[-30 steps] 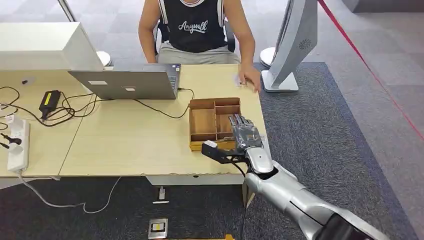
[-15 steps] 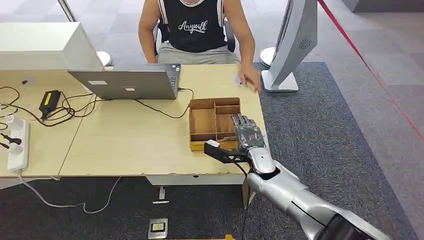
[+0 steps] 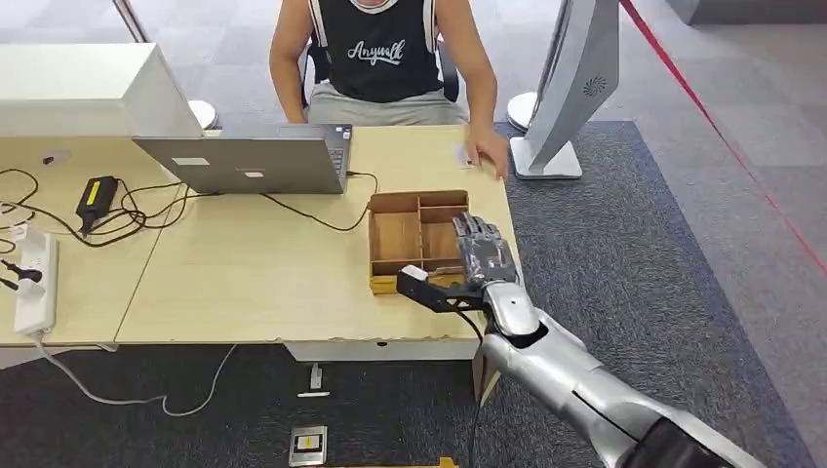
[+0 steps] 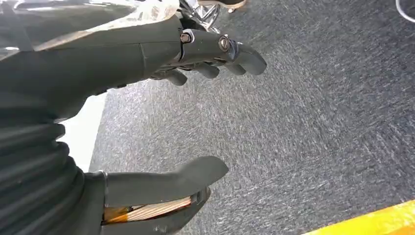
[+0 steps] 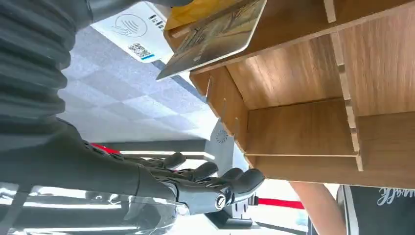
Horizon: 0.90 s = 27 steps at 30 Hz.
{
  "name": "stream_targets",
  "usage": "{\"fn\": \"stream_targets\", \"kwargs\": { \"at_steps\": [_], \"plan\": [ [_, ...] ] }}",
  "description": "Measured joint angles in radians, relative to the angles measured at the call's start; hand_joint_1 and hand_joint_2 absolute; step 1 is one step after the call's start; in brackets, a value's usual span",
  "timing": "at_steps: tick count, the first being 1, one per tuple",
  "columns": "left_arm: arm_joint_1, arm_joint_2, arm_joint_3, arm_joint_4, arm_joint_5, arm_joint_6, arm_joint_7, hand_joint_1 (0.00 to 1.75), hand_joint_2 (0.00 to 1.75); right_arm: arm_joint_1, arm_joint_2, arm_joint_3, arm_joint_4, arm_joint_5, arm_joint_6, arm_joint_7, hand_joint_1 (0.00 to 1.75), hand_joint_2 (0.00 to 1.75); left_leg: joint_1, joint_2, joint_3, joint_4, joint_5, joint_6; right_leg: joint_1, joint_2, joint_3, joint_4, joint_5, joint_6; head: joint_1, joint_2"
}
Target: Pass the card to the sensor for recognition and then transmit it.
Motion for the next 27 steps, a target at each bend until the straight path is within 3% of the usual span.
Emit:
{"fn": "stream_targets", "kwargs": {
  "at_steps": [27],
  "plan": [
    [0.000,0.000,0.000,0.000,0.000,0.001,0.003,0.00,1.75,0.002,0.016,0.003,0.011,-0.022,0.053,-0.028,0.00,1.75,0.000,0.000,0.000,0.000,0.000,0.000,0.000,0.000,0.000,0.000,0.000,0.000,0.000,0.000]
  ]
}}
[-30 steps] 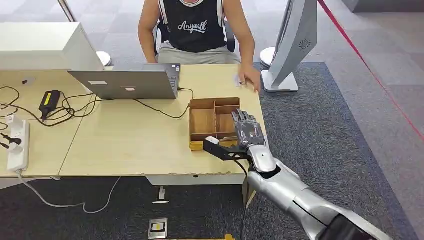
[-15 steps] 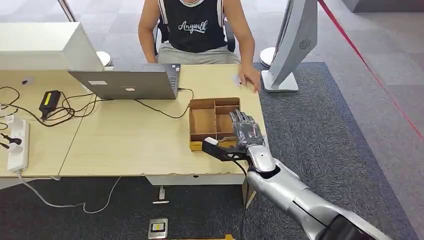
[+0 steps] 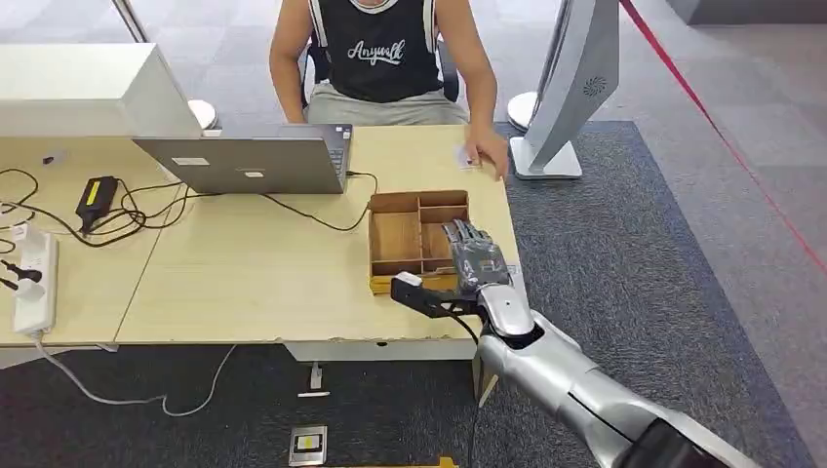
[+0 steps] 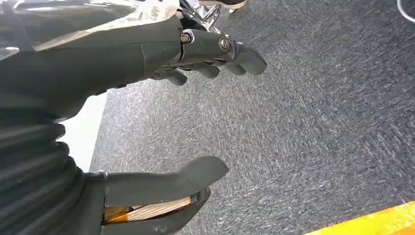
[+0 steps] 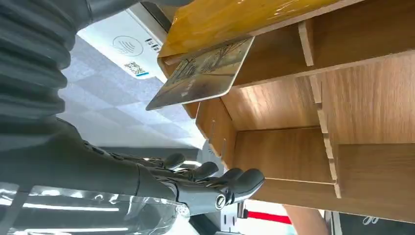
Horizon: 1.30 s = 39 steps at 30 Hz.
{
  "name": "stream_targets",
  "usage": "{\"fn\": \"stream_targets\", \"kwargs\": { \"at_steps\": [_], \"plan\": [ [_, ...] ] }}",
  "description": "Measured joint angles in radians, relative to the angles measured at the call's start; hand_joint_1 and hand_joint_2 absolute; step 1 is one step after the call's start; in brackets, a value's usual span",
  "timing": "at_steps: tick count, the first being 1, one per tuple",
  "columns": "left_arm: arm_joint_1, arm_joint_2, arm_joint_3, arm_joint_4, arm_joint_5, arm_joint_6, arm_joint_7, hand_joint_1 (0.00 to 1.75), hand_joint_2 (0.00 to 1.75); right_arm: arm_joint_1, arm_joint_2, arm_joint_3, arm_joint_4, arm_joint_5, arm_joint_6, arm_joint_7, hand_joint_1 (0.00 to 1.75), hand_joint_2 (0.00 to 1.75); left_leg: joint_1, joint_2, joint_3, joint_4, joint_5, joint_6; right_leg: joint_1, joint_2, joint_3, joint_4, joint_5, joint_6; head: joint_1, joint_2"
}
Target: Pass the card to the sensor for recognition and then transmit it.
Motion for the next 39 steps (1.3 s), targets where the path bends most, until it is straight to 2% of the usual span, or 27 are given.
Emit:
{"fn": "stream_targets", "kwargs": {
  "at_steps": [4,5,6,7,14,27,39],
  "plan": [
    [0.000,0.000,0.000,0.000,0.000,0.000,0.000,0.00,1.75,0.000,0.000,0.000,0.000,0.000,0.000,0.000,0.00,1.75,0.000,0.000,0.000,0.000,0.000,0.000,0.000,0.000,0.000,0.000,0.000,0.000,0.000,0.000],
    [0.000,0.000,0.000,0.000,0.000,0.000,0.000,0.00,1.75,0.000,0.000,0.000,0.000,0.000,0.000,0.000,0.49,1.75,0.000,0.000,0.000,0.000,0.000,0.000,0.000,0.000,0.000,0.000,0.000,0.000,0.000,0.000],
    [0.000,0.000,0.000,0.000,0.000,0.000,0.000,0.00,1.75,0.000,0.000,0.000,0.000,-0.003,0.002,-0.002,1.50,1.75,0.000,0.000,0.000,0.000,0.000,0.000,0.000,0.000,0.000,0.000,0.000,0.000,0.000,0.000],
    [0.000,0.000,0.000,0.000,0.000,0.000,0.000,0.00,1.75,0.000,0.000,0.000,0.001,-0.007,0.005,-0.005,1.75,1.75,0.000,0.000,0.000,0.000,0.000,0.000,0.000,0.000,0.000,0.000,0.000,0.000,0.000,0.000],
    [0.000,0.000,0.000,0.000,0.000,-0.001,0.000,0.00,1.75,0.000,0.005,0.000,0.010,-0.029,0.005,-0.025,1.75,1.75,0.000,0.000,0.000,0.000,0.000,0.000,0.000,0.000,0.000,0.000,0.000,0.000,0.000,0.000],
    [0.000,0.000,0.000,0.000,0.000,-0.001,0.000,0.00,1.75,0.000,0.006,0.000,0.018,-0.032,0.004,-0.025,1.71,1.75,0.000,0.000,0.000,0.000,0.000,0.000,0.000,0.000,0.000,0.000,0.000,0.000,0.000,0.000],
    [0.000,-0.001,0.000,0.000,0.000,0.000,-0.003,0.00,1.75,0.000,0.007,0.000,0.018,-0.034,0.004,-0.022,1.75,1.75,0.000,0.000,0.000,0.000,0.000,0.000,0.000,0.000,0.000,0.000,0.000,0.000,0.000,0.000]
  ]
}}
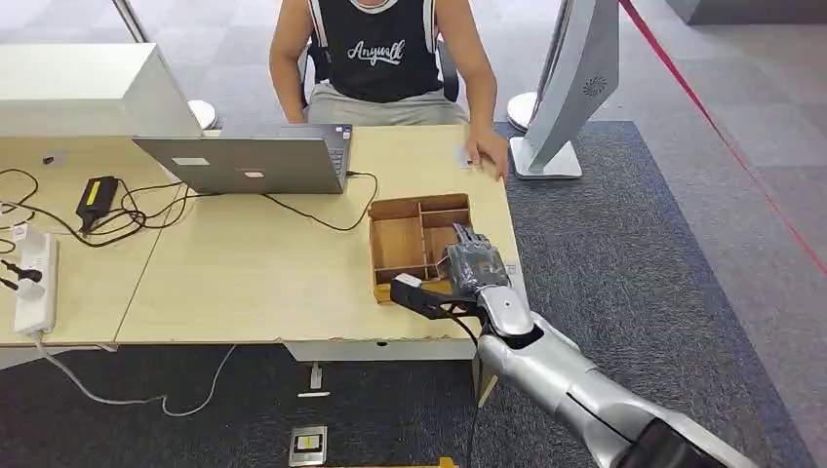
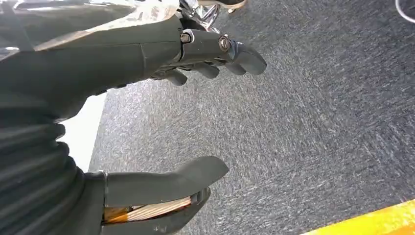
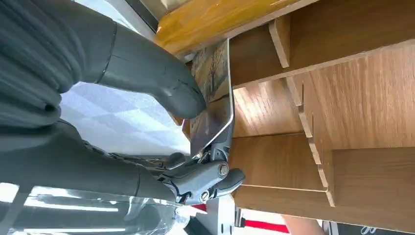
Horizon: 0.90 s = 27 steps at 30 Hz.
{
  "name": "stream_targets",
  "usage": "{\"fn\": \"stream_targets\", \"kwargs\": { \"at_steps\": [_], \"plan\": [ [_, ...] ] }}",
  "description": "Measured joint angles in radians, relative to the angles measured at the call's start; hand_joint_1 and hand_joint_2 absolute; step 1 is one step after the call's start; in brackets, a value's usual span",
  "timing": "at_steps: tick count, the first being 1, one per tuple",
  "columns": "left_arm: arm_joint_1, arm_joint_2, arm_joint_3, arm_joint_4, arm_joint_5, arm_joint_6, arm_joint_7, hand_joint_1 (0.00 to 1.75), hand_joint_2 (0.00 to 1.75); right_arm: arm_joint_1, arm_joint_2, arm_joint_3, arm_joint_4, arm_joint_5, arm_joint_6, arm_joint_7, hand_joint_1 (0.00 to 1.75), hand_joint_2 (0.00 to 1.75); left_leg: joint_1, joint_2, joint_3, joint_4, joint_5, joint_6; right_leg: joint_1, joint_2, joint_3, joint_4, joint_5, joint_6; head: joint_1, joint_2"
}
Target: Pass the card to the sensor for recognition and then transmit it.
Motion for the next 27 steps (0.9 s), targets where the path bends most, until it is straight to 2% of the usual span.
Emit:
{"fn": "stream_targets", "kwargs": {
  "at_steps": [19,27],
  "plan": [
    [0.000,-0.002,0.000,0.000,0.000,0.003,-0.004,0.00,1.75,0.000,0.003,0.001,0.000,0.000,-0.006,-0.003,1.75,1.75,0.000,0.000,0.000,0.000,0.000,0.000,0.000,0.000,0.000,0.000,0.000,0.000,0.000,0.000],
    [0.001,-0.002,0.000,0.000,0.000,0.006,-0.009,0.00,1.75,-0.010,-0.003,-0.003,-0.045,0.033,-0.072,0.021,1.75,1.75,0.000,0.000,0.000,0.000,0.000,0.000,0.000,0.000,0.000,0.000,0.000,0.000,0.000,0.000]
  ]
}}
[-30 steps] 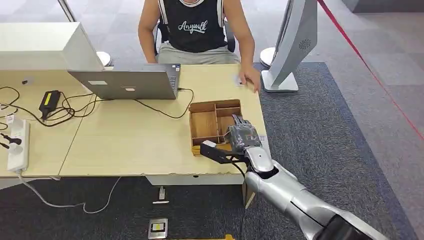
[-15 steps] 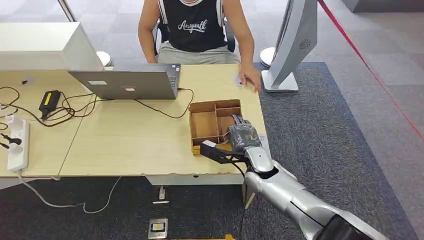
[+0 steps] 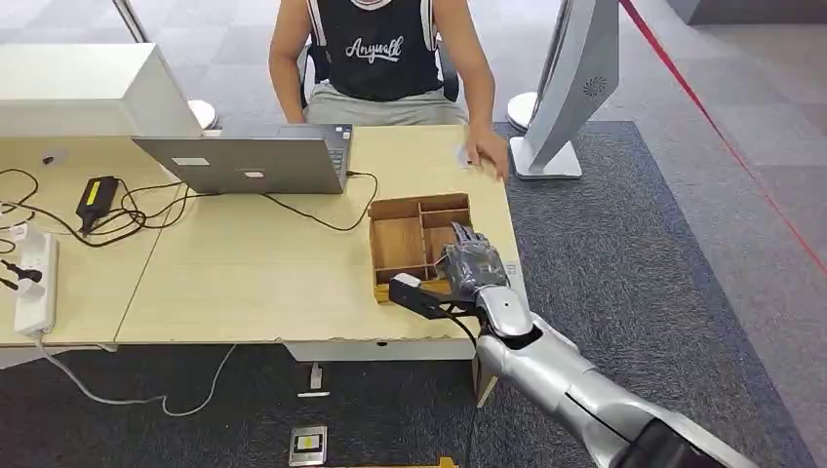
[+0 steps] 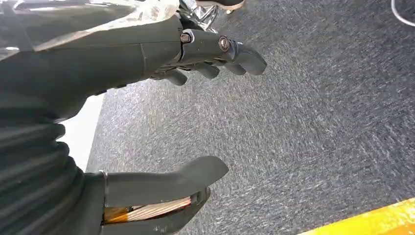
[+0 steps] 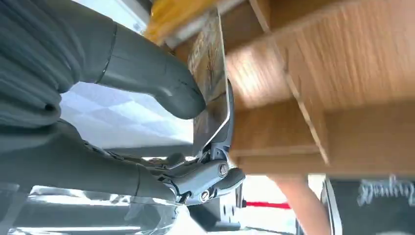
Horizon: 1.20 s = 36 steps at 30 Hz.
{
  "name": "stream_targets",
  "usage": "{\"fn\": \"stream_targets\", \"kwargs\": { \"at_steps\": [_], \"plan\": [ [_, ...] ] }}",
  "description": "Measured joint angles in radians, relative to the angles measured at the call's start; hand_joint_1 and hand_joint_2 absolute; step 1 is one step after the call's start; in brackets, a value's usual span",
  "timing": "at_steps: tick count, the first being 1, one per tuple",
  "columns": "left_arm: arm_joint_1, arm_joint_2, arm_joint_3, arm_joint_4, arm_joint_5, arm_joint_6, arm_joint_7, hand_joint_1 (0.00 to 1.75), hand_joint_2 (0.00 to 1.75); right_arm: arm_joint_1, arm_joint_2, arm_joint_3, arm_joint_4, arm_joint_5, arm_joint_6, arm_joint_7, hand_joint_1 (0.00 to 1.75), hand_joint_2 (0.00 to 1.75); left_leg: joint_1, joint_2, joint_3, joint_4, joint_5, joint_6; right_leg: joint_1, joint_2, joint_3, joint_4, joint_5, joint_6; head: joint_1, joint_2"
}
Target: Pass the card to the sensor for recognition and then transmit it.
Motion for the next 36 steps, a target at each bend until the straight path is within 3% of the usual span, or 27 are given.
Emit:
{"fn": "stream_targets", "kwargs": {
  "at_steps": [3,6,15,36],
  "plan": [
    [0.001,0.000,0.000,0.000,0.000,0.002,-0.007,0.00,1.75,-0.006,-0.011,-0.008,-0.044,0.026,-0.021,0.024,1.75,1.75,0.000,0.000,0.000,0.000,0.000,0.000,0.000,0.000,0.000,0.000,0.000,0.000,0.000,0.000],
    [0.003,0.000,0.000,0.000,0.000,0.006,-0.017,0.00,1.75,-0.030,-0.044,-0.037,-0.191,0.075,0.020,0.075,1.75,1.75,0.000,0.001,0.000,0.000,0.000,0.000,0.000,0.001,0.000,0.000,0.000,0.000,0.000,0.000],
    [0.000,0.000,-0.001,0.000,0.001,0.002,-0.021,0.00,1.75,-0.045,-0.102,-0.087,-0.441,0.116,0.065,0.086,1.75,1.75,0.000,0.001,0.000,0.000,0.000,0.000,0.000,0.001,0.000,0.000,0.000,0.000,0.000,0.000],
    [0.002,0.000,-0.001,0.000,0.011,0.005,-0.025,0.00,1.75,-0.068,-0.119,-0.095,-0.524,0.100,0.073,0.071,1.75,1.75,0.000,0.000,-0.001,0.000,0.000,0.000,0.000,0.001,0.000,0.000,0.000,0.000,0.000,0.000]
  ]
}}
